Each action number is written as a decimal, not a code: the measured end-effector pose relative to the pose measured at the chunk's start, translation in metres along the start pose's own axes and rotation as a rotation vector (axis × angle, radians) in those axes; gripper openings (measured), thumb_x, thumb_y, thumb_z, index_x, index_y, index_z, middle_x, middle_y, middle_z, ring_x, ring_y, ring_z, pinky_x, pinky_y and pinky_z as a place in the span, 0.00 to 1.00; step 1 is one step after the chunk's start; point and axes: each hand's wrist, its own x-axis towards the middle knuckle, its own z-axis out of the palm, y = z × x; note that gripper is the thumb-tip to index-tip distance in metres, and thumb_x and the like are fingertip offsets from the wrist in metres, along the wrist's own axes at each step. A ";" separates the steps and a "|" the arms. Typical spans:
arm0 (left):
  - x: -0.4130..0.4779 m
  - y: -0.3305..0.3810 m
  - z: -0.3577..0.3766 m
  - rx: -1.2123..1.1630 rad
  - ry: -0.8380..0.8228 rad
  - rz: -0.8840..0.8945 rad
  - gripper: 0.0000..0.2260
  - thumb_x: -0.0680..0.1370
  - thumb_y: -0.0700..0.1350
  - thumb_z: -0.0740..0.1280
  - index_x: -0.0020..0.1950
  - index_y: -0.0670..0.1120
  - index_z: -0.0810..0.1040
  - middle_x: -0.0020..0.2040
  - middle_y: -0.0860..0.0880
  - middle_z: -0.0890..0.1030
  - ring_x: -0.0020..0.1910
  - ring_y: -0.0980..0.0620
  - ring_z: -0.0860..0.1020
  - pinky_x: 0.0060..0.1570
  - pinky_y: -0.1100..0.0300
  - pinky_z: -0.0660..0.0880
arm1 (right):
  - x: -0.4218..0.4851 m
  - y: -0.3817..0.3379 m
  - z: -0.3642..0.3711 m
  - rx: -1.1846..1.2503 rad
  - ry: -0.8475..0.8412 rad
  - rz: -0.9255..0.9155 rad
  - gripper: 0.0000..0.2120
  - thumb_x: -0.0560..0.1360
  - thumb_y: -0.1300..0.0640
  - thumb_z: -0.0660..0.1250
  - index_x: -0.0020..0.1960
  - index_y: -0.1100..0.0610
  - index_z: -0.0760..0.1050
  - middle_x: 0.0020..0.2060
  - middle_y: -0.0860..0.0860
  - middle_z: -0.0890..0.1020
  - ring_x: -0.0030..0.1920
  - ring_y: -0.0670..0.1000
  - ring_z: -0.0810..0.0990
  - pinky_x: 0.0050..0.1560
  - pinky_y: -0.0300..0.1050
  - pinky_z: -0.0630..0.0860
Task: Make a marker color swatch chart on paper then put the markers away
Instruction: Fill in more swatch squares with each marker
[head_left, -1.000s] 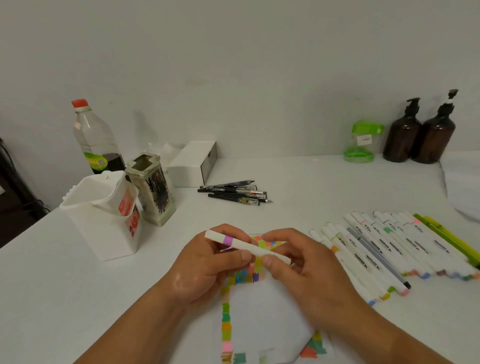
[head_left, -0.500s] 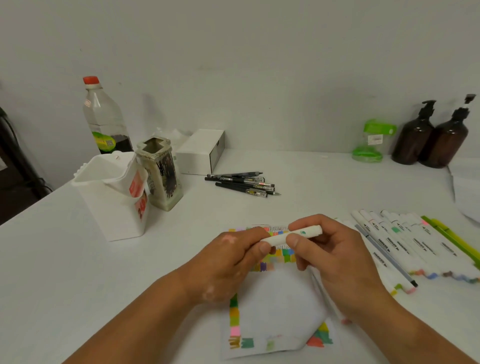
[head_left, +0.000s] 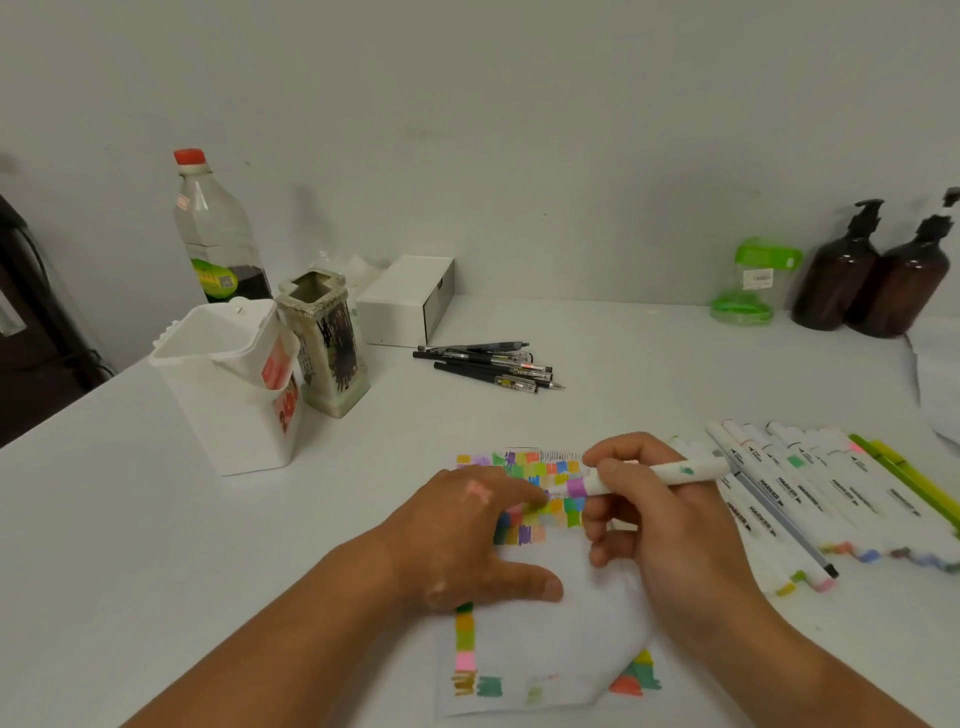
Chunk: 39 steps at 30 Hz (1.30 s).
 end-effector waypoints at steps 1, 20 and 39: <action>0.001 0.001 -0.001 0.004 -0.008 0.006 0.29 0.66 0.75 0.68 0.59 0.59 0.75 0.43 0.64 0.74 0.42 0.59 0.71 0.41 0.69 0.64 | -0.002 0.000 0.003 0.000 -0.039 0.016 0.06 0.70 0.53 0.67 0.40 0.54 0.82 0.28 0.55 0.79 0.30 0.52 0.79 0.28 0.44 0.76; -0.008 -0.010 -0.019 0.006 -0.111 -0.076 0.37 0.63 0.72 0.73 0.68 0.62 0.71 0.48 0.62 0.71 0.45 0.57 0.72 0.37 0.73 0.63 | -0.002 0.018 0.009 -0.645 -0.112 0.024 0.03 0.72 0.50 0.75 0.43 0.43 0.82 0.30 0.43 0.83 0.28 0.41 0.77 0.28 0.34 0.70; -0.007 -0.009 -0.019 -0.005 -0.129 -0.096 0.37 0.62 0.72 0.73 0.68 0.62 0.71 0.48 0.64 0.71 0.48 0.57 0.73 0.40 0.70 0.67 | -0.002 0.014 0.009 -0.683 -0.122 0.038 0.06 0.72 0.54 0.73 0.40 0.44 0.80 0.29 0.45 0.82 0.27 0.45 0.79 0.29 0.40 0.76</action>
